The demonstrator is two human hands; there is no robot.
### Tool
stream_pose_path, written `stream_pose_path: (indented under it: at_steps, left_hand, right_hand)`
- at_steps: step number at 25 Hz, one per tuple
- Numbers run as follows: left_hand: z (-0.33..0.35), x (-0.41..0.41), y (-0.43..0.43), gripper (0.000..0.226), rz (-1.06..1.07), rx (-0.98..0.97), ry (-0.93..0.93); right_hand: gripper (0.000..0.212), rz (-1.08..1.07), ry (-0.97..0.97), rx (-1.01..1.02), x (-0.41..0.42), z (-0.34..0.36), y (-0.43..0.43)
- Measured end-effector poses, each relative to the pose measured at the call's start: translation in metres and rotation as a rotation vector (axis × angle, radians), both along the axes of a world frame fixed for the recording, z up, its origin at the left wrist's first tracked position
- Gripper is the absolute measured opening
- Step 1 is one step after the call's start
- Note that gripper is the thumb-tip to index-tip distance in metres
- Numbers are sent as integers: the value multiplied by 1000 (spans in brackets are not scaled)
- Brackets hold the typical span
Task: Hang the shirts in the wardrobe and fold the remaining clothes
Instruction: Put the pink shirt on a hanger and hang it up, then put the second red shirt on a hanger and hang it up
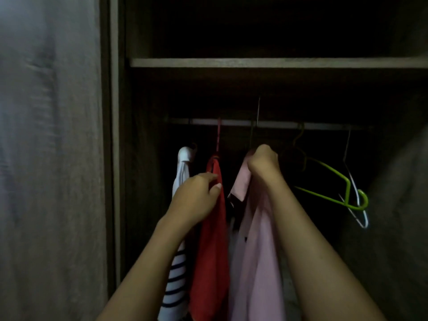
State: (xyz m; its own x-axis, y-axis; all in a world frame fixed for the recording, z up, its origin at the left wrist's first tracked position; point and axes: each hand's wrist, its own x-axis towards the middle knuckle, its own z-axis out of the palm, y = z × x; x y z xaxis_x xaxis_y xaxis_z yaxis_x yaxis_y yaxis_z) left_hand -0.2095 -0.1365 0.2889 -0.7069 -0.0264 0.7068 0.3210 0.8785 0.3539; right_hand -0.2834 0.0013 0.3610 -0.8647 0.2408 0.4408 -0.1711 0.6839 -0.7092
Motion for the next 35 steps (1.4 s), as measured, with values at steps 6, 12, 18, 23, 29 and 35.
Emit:
stream_pose_path:
  at_steps: [6,12,18,23,29,35]
  left_hand:
    - [-19,62,1,30,-141,178,190]
    - [-55,164,-46,25,-45,376,291]
    - [-127,292,-119,26,246,539,224]
    - [-189,410,-166,23,548,584,196]
    - [-260,507,-207,19,904,771,173]
    - [-285,543,-264,17,1241,855,210]
  right_hand:
    - [44,12,467,14,63,-34,7]
    - [27,272,686,-336,145,-89,-43]
    - [22,491,450,-548,239,-174,-125]
    - [24,779,130,-540,319,-233,-192]
    - [17,1022,-158,-434,373,-290,-264]
    - [14,1147,-363,-374,379,-326,-354]
